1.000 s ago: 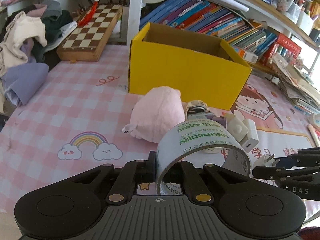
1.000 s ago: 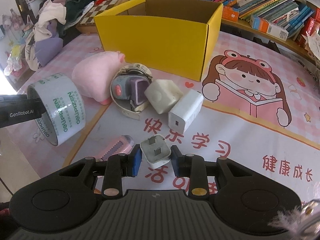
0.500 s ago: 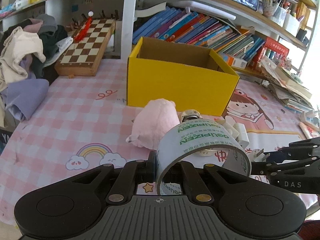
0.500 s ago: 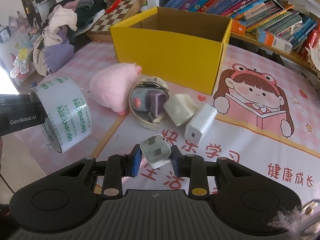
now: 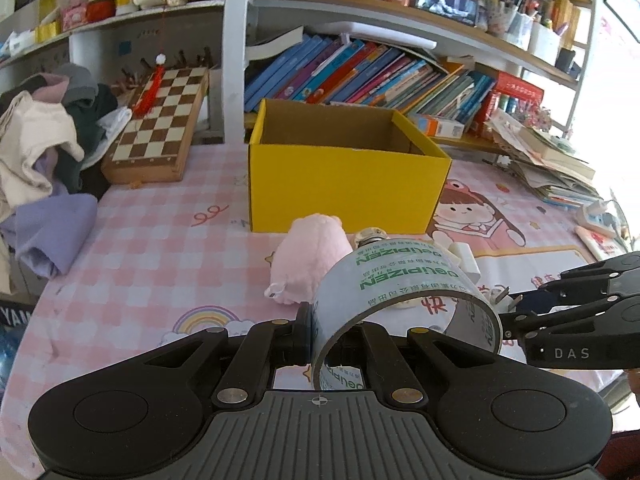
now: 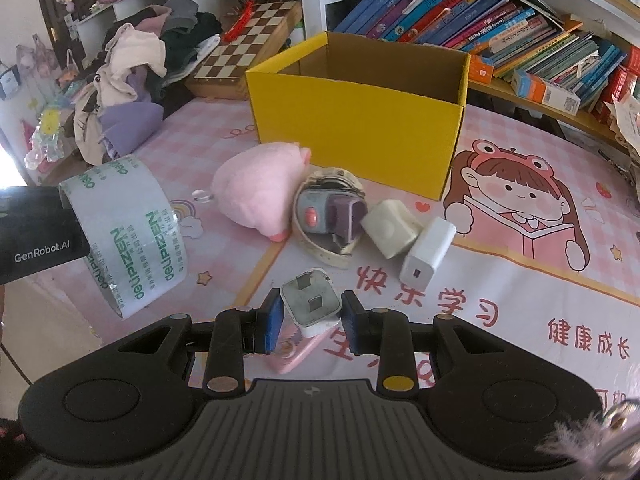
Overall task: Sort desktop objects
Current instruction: 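Carry the tape roll and white plug with both tools over the yellow box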
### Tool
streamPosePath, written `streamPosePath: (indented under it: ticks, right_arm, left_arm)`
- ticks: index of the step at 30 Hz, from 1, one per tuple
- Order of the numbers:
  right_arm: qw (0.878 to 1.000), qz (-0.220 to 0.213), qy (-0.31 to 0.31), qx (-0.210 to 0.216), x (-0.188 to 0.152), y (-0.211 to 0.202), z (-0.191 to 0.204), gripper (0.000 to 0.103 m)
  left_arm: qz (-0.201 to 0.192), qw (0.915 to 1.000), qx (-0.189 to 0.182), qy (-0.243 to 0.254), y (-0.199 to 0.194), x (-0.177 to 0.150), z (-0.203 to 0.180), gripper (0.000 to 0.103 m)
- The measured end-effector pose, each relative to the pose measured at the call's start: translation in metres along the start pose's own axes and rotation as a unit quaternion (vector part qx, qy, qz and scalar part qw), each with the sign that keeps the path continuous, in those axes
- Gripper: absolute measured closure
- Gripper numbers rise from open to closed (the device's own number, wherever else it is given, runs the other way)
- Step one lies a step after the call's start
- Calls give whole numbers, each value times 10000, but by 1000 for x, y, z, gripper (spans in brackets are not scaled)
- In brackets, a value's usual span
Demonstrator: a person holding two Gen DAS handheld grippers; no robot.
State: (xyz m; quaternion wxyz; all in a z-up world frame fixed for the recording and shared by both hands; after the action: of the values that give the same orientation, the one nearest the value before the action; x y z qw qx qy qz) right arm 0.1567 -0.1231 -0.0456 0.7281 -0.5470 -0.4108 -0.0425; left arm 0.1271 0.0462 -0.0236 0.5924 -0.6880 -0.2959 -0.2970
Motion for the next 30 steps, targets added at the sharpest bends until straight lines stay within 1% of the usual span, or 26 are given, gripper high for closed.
streamPosePath:
  ticks: [4, 11, 15, 21, 30]
  right_arm:
    - [10000, -11, -40, -30, 3, -3, 5, 74]
    - [9997, -85, -214, -43, 21, -10, -2, 74]
    - [9994, -217, -274, -10, 42, -12, -15, 74]
    - [9969, -516, -590, 31, 82, -13, -33, 74]
    - [9913, -735, -1091, 65, 144, 9, -67, 74]
  left_arm:
    - [-59, 9998, -119, 116, -3, 4, 0, 99]
    - [-175, 9996, -236, 47, 4, 18, -1, 99]
    - [-290, 9993, -220, 73, 11, 37, -4, 98]
    - [-437, 9987, -111, 252, 23, 71, -7, 98]
    - [-543, 9968, 165, 571, 52, 129, -3, 98]
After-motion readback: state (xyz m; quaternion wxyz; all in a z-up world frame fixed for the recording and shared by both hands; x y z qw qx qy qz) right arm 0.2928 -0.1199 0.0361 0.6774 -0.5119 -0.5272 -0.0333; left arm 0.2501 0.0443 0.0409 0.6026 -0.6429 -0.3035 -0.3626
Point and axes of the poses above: each gripper's, at about its wrist camera, not at the fingertips, and y roughly the way its jaws point, z to its left, x to its top, the point moved 4 cm from there along y, roughly the way its jaws point, and after that the axes turned 2 degrees about -x, right-handed, at the moved point
